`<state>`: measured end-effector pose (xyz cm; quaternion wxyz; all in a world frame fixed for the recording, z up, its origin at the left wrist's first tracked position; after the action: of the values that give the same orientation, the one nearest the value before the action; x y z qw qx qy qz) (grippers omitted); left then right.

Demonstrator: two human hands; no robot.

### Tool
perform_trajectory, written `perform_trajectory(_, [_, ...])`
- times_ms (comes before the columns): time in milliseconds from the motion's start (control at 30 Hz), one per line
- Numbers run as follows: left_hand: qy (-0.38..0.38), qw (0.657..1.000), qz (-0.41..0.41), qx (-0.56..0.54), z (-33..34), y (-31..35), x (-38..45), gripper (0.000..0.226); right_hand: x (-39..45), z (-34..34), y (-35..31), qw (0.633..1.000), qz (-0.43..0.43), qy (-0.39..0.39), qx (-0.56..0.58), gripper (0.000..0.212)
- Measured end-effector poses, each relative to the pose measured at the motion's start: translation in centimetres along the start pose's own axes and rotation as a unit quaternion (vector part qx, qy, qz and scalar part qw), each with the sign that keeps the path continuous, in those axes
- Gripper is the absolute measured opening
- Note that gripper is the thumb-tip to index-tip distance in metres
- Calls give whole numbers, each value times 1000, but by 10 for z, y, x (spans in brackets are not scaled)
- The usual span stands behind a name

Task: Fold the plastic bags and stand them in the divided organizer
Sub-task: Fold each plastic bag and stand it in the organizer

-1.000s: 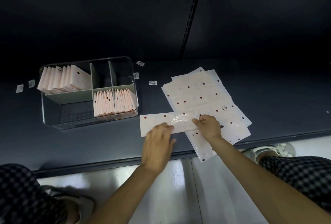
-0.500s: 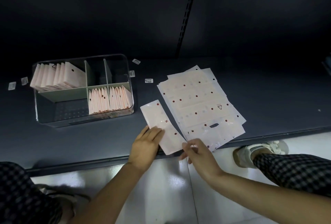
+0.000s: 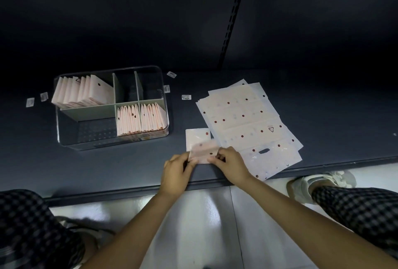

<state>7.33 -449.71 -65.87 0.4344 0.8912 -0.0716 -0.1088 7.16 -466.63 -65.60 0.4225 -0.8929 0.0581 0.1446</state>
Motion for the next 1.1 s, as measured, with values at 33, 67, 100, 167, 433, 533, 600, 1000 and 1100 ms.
perform_trajectory(33, [15, 999, -34, -23, -1, -2, 3, 23, 3, 0, 0, 999, 25, 6, 22, 17])
perform_trajectory(67, [31, 997, -64, -41, -1, -4, 5, 27, 6, 1, 0, 998, 50, 10, 39, 21])
perform_trajectory(100, [47, 994, -86, -51, -2, -6, 6, 31, 9, 1, -1, 997, 70, 17, 42, 23])
perform_trajectory(167, [70, 990, -115, -48, -2, -7, 7, 35, 15, 2, -2, 994, 104, 19, 17, 27])
perform_trajectory(433, [100, 966, 85, 222, -2, 14, 1, 31, 31, 1, -3, 975, 222, -18, -11, 36])
perform_trajectory(533, [53, 936, 192, 290, -2, 15, -2, 36, 34, -1, -7, 968, 244, -55, -17, 26])
perform_trajectory(600, [52, 926, 210, 309, -9, 14, 0, 41, 34, -4, -8, 963, 259, -66, 25, 27])
perform_trajectory(1000, [41, 917, 315, 243, -77, 69, 32, 24, 16, -34, -111, 960, -65, -192, -193, 76])
perform_trajectory(1100, [24, 938, 295, 182, -106, 76, 42, 13, 24, -28, -143, 946, -107, -140, -273, 25])
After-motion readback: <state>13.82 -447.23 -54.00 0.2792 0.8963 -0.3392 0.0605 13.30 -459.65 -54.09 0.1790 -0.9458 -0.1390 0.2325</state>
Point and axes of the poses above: each hand's wrist, its own x-axis towards the middle knuckle, its own z-axis out of the palm, y = z × x, the point moved 5 cm from there along x, towards the middle knuckle, and after that the axes turned 3 degrees about -y, right-handed, at the moved point
